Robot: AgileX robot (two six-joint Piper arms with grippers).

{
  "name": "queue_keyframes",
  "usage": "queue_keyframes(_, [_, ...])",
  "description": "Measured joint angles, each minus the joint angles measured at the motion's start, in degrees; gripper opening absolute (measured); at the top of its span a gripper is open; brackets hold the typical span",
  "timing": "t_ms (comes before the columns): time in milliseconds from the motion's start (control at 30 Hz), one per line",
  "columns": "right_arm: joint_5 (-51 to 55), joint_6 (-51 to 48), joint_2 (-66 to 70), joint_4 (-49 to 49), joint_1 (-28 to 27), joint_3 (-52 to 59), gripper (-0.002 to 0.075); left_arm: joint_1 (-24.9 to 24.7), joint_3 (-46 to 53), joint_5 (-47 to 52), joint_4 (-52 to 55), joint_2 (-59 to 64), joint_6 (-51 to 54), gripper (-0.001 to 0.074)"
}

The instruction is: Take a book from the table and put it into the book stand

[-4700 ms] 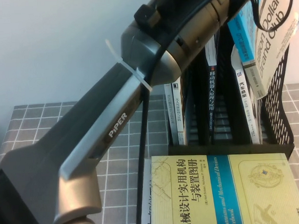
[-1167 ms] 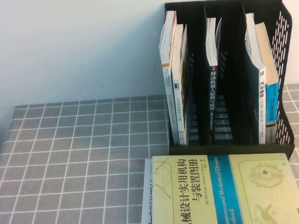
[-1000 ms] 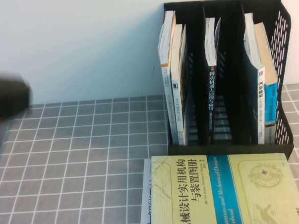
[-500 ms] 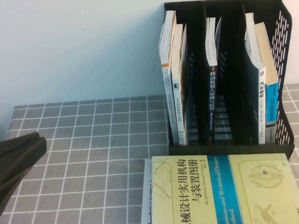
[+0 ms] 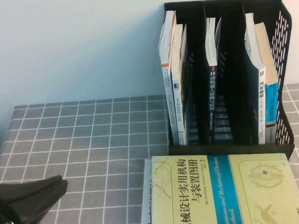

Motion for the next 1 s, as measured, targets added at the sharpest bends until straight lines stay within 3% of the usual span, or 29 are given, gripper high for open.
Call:
queue_keyframes(100, [0.0, 0.0, -0.09, 0.04, 0.0, 0.1, -0.0004, 0.0, 1.77, -3.65, 2.17, -0.12, 0.0, -0.0001])
queue_keyframes(233, [0.14, 0.0, -0.09, 0.04, 0.0, 0.1, -0.0004, 0.26, 9.44, -18.32, 9.8, -2.3, -1.86, -0.0001])
queue_keyframes(400, [0.14, 0.0, -0.09, 0.04, 0.0, 0.1, -0.0004, 6.02, 21.18, -29.97, 15.82, -10.51, -12.31, -0.0001])
queue_keyframes(667, [0.14, 0.0, -0.09, 0.13, 0.0, 0.1, -0.0004, 18.31, 34.85, -20.27, 17.51, -30.44, -25.47, -0.0001])
queue_keyframes(833, [0.14, 0.0, -0.09, 0.17, 0.0, 0.1, -0.0004, 19.72, 35.1, -6.81, 20.16, -31.47, -37.38, -0.0001])
queue_keyframes(1000, [0.14, 0.0, -0.09, 0.26, 0.0, 0.1, -0.0004, 19.82, 34.99, -6.11, 22.07, -31.58, -39.24, -0.0001])
